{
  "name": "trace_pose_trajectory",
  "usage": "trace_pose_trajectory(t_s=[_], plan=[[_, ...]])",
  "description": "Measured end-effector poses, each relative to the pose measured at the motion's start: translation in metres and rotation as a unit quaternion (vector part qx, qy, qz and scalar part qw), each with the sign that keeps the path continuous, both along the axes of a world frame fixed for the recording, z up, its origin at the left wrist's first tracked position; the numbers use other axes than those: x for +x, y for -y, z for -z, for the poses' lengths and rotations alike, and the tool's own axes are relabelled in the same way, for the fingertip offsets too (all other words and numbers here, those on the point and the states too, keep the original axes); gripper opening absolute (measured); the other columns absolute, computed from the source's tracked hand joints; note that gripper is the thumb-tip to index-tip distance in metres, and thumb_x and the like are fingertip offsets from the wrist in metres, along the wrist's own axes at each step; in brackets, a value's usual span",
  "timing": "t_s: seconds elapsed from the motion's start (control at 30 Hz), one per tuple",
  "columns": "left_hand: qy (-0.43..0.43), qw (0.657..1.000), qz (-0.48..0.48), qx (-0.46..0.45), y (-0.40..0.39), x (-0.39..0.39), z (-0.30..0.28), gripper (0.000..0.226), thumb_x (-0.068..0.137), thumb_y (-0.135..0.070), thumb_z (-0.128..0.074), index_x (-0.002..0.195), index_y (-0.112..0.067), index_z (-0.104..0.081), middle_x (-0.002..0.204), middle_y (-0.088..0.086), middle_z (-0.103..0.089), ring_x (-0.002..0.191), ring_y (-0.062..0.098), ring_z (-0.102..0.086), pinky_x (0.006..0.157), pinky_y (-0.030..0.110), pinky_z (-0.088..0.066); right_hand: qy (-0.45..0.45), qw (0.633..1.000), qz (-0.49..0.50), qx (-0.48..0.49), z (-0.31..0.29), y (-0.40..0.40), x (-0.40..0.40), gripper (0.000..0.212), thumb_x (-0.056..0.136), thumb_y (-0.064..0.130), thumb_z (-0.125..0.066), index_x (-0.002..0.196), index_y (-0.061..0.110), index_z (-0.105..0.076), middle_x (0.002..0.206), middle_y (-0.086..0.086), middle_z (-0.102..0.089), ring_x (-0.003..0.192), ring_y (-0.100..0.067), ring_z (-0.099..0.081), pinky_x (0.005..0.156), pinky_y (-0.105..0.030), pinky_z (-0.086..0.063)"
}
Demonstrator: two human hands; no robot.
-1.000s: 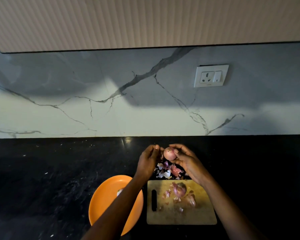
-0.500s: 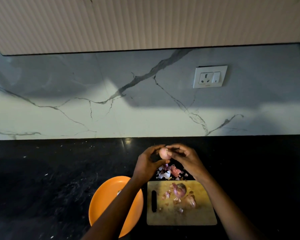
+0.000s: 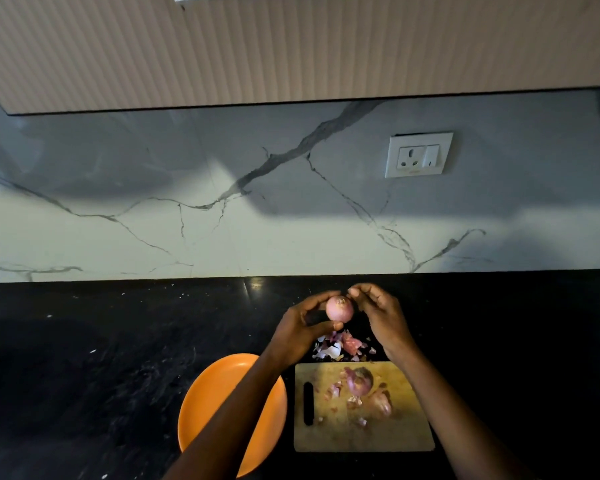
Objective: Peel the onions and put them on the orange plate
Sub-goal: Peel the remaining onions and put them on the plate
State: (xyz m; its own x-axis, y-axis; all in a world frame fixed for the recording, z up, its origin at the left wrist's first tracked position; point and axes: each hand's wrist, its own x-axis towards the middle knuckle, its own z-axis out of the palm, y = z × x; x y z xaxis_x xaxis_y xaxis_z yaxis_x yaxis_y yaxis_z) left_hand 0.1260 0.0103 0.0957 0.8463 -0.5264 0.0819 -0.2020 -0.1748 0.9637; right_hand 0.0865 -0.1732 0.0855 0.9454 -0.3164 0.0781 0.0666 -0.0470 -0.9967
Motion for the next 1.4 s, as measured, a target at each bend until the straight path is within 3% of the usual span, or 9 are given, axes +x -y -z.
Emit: trace_pose_trajectory(t_s=[0.1, 0.2, 0.3, 0.5, 0.73, 0.83, 0.93, 1.13, 1.4], plan=[[-0.003, 1.0, -0.003, 0.011, 0.0, 0.002, -0.001, 0.054, 0.083, -0.005, -0.078, 0.133, -0.02, -0.061, 0.13, -0.004, -0.063, 0.115, -0.005, -0.06, 0.092, 0.012, -0.046, 0.005, 1.0, 0.008, -0.028, -0.004, 0.003, -0.002, 0.023, 0.103, 0.028, -0.051, 0.099, 0.021, -0.073, 0.093, 0.008, -0.074, 0.081, 0.008, -0.063, 0.073, -0.01, -0.046], [0.009, 0.999, -0.005, 0.037, -0.003, 0.005, 0.003, 0.055, 0.083, -0.012, -0.08, 0.132, -0.028, -0.062, 0.128, -0.007, -0.064, 0.115, 0.0, -0.061, 0.099, 0.019, -0.048, 0.014, 0.997, -0.056, -0.047, -0.006, 0.007, -0.004, 0.015, 0.096, 0.03, -0.061, 0.104, 0.027, -0.074, 0.102, 0.008, -0.075, 0.099, 0.0, -0.067, 0.086, -0.017, -0.05], [0.002, 0.999, 0.003, 0.039, -0.004, 0.006, 0.004, 0.055, 0.083, -0.013, -0.08, 0.134, -0.024, -0.061, 0.127, -0.009, -0.065, 0.115, 0.002, -0.062, 0.1, 0.026, -0.05, 0.022, 0.992, -0.091, -0.086, 0.001, 0.009, -0.001, 0.022, 0.088, 0.012, -0.075, 0.095, 0.033, -0.078, 0.104, 0.007, -0.073, 0.104, -0.014, -0.068, 0.091, -0.026, -0.054], [-0.068, 0.997, 0.028, -0.035, -0.007, 0.001, 0.003, 0.047, 0.09, 0.0, -0.068, 0.134, -0.008, -0.054, 0.125, 0.008, -0.065, 0.11, 0.014, -0.067, 0.088, 0.024, -0.055, 0.013, 0.998, -0.055, -0.002, 0.003, 0.001, 0.0, 0.011, 0.084, 0.01, -0.077, 0.087, 0.021, -0.078, 0.095, -0.004, -0.076, 0.095, -0.018, -0.07, 0.089, -0.035, -0.054], [-0.136, 0.986, 0.064, -0.078, -0.006, -0.002, 0.007, 0.047, 0.097, -0.001, -0.059, 0.142, -0.008, -0.051, 0.133, 0.014, -0.064, 0.124, 0.03, -0.06, 0.102, 0.037, -0.051, -0.012, 0.999, -0.02, -0.023, 0.005, -0.005, 0.001, 0.012, 0.1, 0.021, -0.06, 0.096, 0.021, -0.072, 0.095, 0.002, -0.074, 0.098, -0.013, -0.068, 0.082, -0.021, -0.051], [-0.142, 0.984, 0.064, -0.08, -0.005, -0.003, 0.006, 0.046, 0.099, -0.007, -0.058, 0.144, -0.013, -0.05, 0.135, 0.011, -0.063, 0.127, 0.033, -0.057, 0.102, 0.038, -0.05, 0.002, 0.999, 0.01, -0.039, -0.003, -0.003, -0.001, 0.023, 0.104, 0.026, -0.052, 0.098, 0.017, -0.072, 0.094, 0.003, -0.074, 0.091, -0.001, -0.067, 0.078, -0.012, -0.049], [-0.144, 0.984, 0.073, -0.079, -0.007, -0.001, 0.005, 0.044, 0.101, -0.011, -0.054, 0.145, -0.015, -0.049, 0.134, 0.011, -0.063, 0.125, 0.037, -0.056, 0.104, 0.043, -0.048, 0.004, 0.997, -0.055, -0.055, -0.006, 0.002, -0.005, 0.024, 0.097, 0.034, -0.059, 0.104, 0.017, -0.074, 0.102, 0.004, -0.076, 0.101, -0.005, -0.068, 0.087, -0.018, -0.052], [-0.197, 0.974, 0.036, -0.109, -0.005, -0.001, 0.006, 0.035, 0.101, -0.009, -0.056, 0.135, -0.009, -0.048, 0.121, 0.012, -0.066, 0.1, 0.019, -0.067, 0.088, 0.03, -0.056, 0.0, 0.997, -0.072, 0.011, -0.002, 0.0, -0.001, 0.014, 0.088, 0.012, -0.074, 0.101, 0.017, -0.077, 0.105, 0.0, -0.077, 0.106, -0.016, -0.07, 0.091, -0.027, -0.054], [-0.204, 0.967, -0.027, -0.153, 0.007, -0.009, 0.01, 0.043, 0.082, -0.02, -0.074, 0.12, -0.008, -0.056, 0.113, 0.016, -0.068, 0.099, 0.03, -0.065, 0.089, 0.045, -0.054, -0.008, 1.0, -0.003, -0.003, 0.007, -0.016, -0.001, 0.009, 0.096, 0.016, -0.066, 0.098, 0.017, -0.074, 0.097, -0.001, -0.076, 0.098, -0.014, -0.071, 0.088, -0.029, -0.056]])
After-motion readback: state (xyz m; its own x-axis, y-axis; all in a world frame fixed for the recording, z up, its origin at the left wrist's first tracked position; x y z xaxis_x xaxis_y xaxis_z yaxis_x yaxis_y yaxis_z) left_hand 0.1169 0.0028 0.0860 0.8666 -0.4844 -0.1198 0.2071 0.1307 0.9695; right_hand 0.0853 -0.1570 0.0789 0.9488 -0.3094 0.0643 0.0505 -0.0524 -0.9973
